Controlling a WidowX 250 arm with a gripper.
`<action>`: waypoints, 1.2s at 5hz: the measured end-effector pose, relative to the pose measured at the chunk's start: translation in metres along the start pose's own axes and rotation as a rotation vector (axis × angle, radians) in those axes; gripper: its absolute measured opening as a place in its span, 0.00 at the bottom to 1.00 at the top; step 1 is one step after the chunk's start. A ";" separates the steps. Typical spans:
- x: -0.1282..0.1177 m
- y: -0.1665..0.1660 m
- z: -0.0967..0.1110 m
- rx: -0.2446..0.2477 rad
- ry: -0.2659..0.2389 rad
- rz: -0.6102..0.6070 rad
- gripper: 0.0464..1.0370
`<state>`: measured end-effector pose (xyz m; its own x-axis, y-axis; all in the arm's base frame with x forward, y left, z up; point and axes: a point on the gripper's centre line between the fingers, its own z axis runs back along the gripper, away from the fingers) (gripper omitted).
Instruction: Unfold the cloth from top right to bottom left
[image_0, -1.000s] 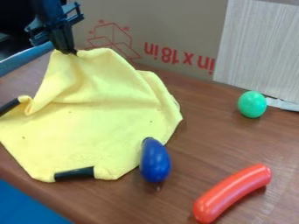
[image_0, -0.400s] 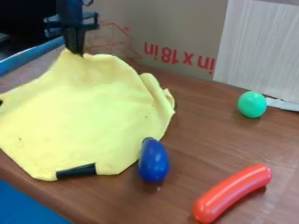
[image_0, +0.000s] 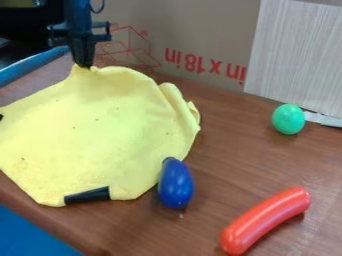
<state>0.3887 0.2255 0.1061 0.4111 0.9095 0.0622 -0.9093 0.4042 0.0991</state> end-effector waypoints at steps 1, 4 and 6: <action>0.014 0.008 -0.003 -0.119 0.039 0.094 0.34; 0.026 0.019 0.014 -0.291 0.033 0.176 0.96; 0.002 0.050 0.068 -0.089 0.070 -0.031 0.96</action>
